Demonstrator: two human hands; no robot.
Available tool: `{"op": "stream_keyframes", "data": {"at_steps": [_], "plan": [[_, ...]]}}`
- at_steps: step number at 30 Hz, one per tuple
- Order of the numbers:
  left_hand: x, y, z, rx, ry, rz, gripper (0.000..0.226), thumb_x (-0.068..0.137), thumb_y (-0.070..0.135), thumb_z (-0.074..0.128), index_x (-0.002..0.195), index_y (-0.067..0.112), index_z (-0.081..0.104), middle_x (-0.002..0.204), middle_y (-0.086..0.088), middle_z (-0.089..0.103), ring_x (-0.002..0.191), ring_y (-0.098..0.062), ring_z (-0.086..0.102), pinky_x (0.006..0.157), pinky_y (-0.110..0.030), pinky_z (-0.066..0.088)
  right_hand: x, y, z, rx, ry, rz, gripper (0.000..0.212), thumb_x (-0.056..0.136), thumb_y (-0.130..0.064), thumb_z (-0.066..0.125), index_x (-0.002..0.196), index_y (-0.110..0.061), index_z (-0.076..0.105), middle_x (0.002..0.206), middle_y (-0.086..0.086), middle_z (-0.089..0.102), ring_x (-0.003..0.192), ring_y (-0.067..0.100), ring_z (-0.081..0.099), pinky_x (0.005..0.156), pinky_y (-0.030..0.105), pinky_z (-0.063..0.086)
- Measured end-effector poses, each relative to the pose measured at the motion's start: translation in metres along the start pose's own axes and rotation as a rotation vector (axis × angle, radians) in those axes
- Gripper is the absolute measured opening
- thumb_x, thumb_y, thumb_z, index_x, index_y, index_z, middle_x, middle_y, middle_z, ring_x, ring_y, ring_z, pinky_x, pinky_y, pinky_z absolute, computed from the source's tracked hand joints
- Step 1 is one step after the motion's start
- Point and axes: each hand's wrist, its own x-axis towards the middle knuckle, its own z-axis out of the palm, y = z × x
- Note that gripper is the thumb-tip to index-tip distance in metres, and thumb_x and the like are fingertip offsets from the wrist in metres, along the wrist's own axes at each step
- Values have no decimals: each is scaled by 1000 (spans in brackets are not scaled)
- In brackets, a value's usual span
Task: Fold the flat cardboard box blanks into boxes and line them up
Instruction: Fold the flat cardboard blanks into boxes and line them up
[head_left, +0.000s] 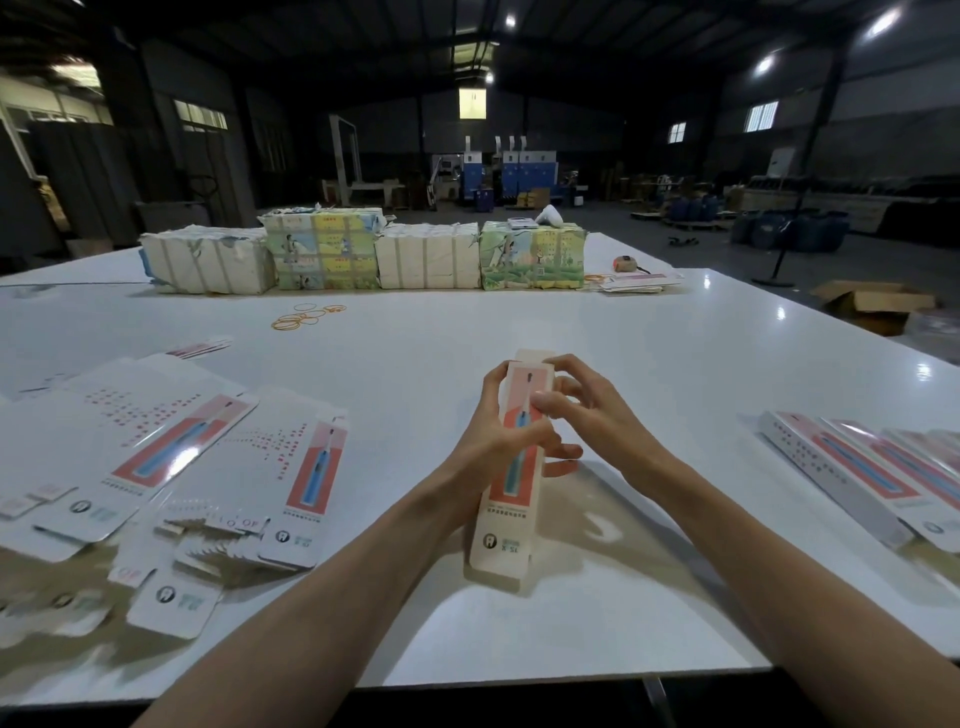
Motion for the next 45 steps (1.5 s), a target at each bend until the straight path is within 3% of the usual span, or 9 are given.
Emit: {"op": "stream_keyframes", "data": {"at_steps": [4, 7, 10, 16, 21, 27, 32, 36, 45], "plan": [[0, -1, -1, 40, -10, 2, 94, 77, 18, 82, 147, 49, 28, 130, -7, 60, 99, -32, 78, 76, -40, 66, 2, 0, 1, 158, 88, 88, 30, 108, -48, 48, 134, -33, 55, 121, -2, 72, 107, 20, 74, 90, 31, 62], [0, -3, 0, 29, -87, -9, 96, 84, 7, 81, 152, 46, 25, 129, -9, 60, 95, -34, 78, 75, -40, 65, 5, 2, -8, 179, 229, 126, 28, 110, -35, 50, 136, -26, 56, 113, 0, 76, 101, 21, 76, 88, 33, 63], [1, -2, 3, 71, -130, -23, 93, 86, 6, 80, 151, 45, 25, 126, -9, 63, 94, -34, 79, 72, -37, 65, 5, 5, -13, 126, 227, 76, 22, 108, -23, 57, 125, -16, 69, 103, -1, 79, 96, 23, 78, 83, 35, 65], [-2, 2, 4, 99, -155, -55, 93, 84, 10, 79, 151, 44, 24, 123, -6, 65, 86, -34, 80, 68, -34, 64, 4, 6, -13, 22, 283, -44, 21, 105, -8, 58, 114, -14, 75, 102, -8, 80, 95, 18, 79, 76, 34, 66], [-3, 3, 4, 127, -132, -43, 91, 87, 9, 78, 150, 46, 24, 122, -7, 64, 83, -34, 79, 68, -34, 64, 4, 4, -17, 166, 221, 2, 23, 106, -7, 54, 117, -10, 75, 110, 2, 79, 102, 27, 77, 83, 39, 65], [-2, 1, 2, 214, -124, -43, 93, 84, 15, 81, 143, 57, 22, 121, 0, 63, 80, -32, 79, 67, -35, 65, 5, -3, -19, 413, 185, 177, 29, 102, -30, 64, 107, -6, 79, 107, 13, 78, 103, 32, 76, 79, 42, 65], [-5, 2, -1, 272, -123, -4, 90, 82, 19, 82, 137, 62, 24, 121, -3, 61, 77, -27, 78, 65, -34, 64, 6, -4, -22, 457, 187, 239, 22, 81, -30, 80, 93, -13, 84, 101, 14, 79, 98, 31, 77, 71, 40, 64], [-6, 3, 0, 287, -136, 7, 91, 80, 19, 81, 133, 65, 24, 123, -5, 59, 78, -27, 78, 65, -34, 64, 8, -2, -26, 444, 196, 245, 10, 92, -20, 78, 90, -12, 83, 98, 15, 79, 95, 32, 78, 72, 39, 64], [-4, 1, -3, 287, -151, 21, 100, 80, 16, 84, 137, 67, 19, 121, -6, 60, 80, -30, 78, 65, -35, 64, 6, -5, -29, 407, 211, 250, 14, 96, -11, 73, 87, -12, 83, 95, 13, 79, 93, 32, 78, 69, 38, 64]]}}
